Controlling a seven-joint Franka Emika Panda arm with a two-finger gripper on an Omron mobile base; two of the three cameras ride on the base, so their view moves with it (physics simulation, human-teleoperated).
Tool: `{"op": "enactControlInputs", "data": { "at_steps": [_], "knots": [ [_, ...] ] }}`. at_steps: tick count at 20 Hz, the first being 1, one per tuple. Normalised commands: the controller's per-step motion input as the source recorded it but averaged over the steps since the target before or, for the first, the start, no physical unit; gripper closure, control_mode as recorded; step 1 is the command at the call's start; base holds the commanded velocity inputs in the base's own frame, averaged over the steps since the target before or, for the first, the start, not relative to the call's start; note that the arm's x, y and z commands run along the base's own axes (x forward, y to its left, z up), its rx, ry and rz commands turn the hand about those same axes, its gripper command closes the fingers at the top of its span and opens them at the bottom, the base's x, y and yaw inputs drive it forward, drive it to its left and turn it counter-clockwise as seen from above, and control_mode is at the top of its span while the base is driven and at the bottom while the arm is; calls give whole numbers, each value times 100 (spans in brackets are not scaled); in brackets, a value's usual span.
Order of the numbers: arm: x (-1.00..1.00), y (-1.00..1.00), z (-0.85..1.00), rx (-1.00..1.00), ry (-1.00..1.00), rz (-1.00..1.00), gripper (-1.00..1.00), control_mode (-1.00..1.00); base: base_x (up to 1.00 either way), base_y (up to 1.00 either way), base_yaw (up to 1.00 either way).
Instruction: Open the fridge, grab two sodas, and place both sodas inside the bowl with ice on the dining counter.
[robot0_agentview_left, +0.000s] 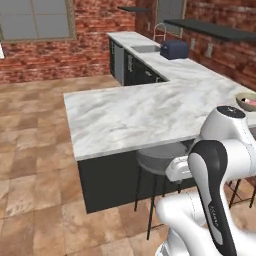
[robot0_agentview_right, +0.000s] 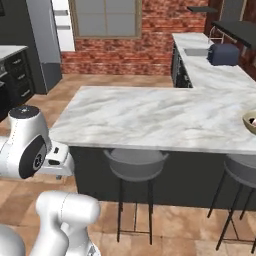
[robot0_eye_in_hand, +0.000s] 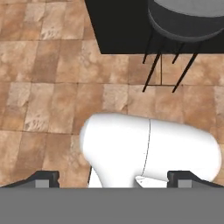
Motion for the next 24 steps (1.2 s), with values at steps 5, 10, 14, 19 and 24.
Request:
{"op": "enactControlInputs", "data": {
  "at_steps": [5,10,14,19,24],
  "knots": [
    [0,0,0,0,0,0,-100,100,14,100,-7],
    [0,0,0,0,0,0,-100,100,42,100,-10],
    [0,0,0,0,0,0,-100,100,63,100,-14],
    [0,0,0,0,0,0,-100,100,71,100,-16],
    [0,0,0,0,0,0,-100,100,76,100,-18]
  ]
}}
